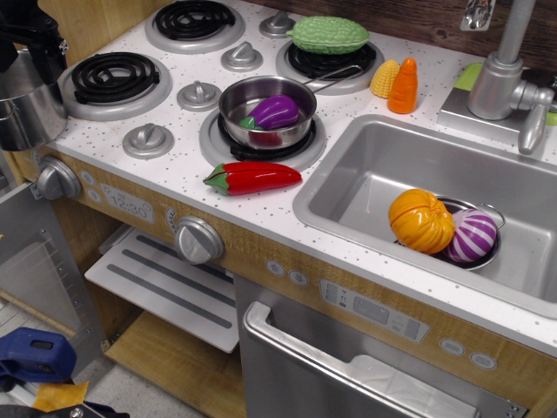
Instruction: Put pot on stove which is near stove
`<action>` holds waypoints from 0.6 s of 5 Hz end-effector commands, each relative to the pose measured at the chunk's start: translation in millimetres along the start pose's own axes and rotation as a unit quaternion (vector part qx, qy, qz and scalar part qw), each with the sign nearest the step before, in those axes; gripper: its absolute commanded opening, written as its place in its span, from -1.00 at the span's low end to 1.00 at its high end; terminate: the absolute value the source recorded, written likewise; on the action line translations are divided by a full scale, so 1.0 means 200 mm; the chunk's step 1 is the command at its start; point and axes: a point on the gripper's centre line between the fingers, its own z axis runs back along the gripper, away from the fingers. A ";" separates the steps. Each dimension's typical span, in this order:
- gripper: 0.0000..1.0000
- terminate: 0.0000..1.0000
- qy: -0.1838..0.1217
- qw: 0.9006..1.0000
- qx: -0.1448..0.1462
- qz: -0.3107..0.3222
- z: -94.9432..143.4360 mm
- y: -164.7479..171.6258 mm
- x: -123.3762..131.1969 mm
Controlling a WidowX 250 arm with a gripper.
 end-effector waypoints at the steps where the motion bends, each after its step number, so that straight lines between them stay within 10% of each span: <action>1: 1.00 -1.00 0.000 1.000 0.000 0.000 0.00 0.00 0.00; 3: 1.00 -1.00 0.000 1.000 -0.010 -0.001 -0.05 0.05 0.03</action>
